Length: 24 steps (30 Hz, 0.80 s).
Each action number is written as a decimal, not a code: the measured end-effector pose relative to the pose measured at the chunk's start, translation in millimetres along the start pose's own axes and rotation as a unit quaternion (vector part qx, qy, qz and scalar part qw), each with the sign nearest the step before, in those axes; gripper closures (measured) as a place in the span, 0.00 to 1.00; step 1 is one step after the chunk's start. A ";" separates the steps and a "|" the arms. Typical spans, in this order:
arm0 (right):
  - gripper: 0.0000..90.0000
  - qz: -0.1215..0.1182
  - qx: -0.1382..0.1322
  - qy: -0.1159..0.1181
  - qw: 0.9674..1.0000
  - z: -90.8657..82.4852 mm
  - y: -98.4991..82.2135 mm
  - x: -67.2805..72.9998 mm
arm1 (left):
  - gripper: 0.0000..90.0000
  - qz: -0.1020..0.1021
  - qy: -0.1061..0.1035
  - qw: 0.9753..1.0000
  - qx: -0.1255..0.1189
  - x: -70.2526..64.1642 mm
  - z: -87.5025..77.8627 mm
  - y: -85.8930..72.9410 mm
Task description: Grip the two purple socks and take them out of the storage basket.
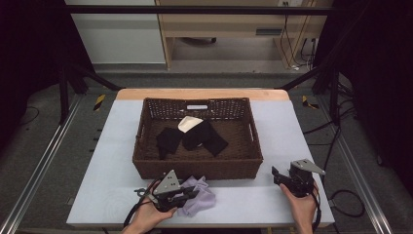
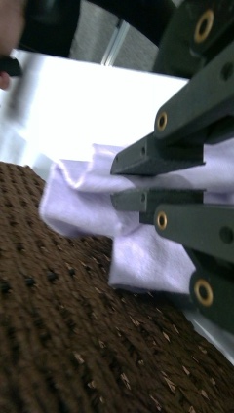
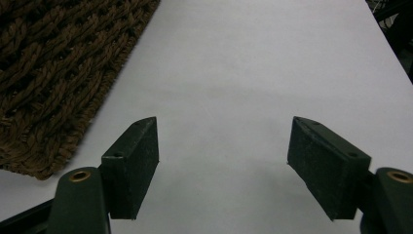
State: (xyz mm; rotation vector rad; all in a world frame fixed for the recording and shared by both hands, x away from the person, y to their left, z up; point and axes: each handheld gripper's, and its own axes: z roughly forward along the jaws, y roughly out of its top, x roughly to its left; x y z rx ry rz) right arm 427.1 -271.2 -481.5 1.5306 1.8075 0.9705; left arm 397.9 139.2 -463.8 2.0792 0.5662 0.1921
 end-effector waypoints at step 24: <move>0.29 0.009 -0.004 0.002 1.000 -1.9 -2.3 -2.7 | 0.40 -0.006 0.037 0.998 -0.052 7.4 -31.0 -10.3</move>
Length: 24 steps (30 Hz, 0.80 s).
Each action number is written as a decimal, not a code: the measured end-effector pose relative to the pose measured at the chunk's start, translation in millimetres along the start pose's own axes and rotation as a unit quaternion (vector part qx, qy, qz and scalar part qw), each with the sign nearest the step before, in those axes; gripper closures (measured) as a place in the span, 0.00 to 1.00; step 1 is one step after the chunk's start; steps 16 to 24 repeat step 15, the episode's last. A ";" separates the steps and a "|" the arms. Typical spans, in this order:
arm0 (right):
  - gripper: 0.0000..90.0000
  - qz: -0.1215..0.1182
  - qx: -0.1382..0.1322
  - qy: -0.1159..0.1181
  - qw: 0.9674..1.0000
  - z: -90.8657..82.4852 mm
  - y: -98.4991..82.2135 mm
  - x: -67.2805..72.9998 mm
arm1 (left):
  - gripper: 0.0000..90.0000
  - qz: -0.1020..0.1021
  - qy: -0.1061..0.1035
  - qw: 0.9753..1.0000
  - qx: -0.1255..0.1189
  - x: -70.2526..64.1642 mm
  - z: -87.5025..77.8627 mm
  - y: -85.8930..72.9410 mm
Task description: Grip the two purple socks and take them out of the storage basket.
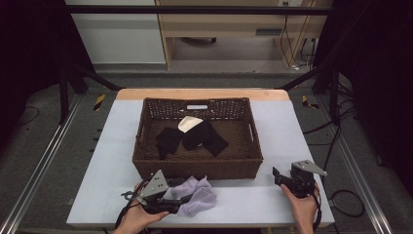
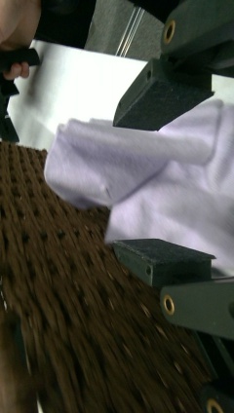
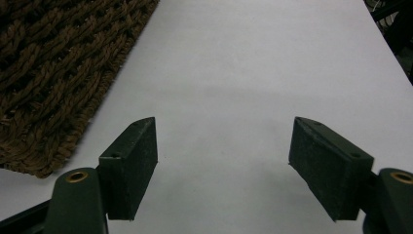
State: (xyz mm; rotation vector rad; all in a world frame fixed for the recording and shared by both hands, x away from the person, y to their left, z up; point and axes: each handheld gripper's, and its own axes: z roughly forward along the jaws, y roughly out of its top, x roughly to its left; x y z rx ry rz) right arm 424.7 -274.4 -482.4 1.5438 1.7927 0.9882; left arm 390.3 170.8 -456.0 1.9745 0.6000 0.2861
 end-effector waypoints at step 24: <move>0.27 0.003 -0.002 -0.005 1.000 -0.9 -1.1 -1.3 | 0.39 -0.042 0.059 0.997 0.009 25.8 -31.7 -34.6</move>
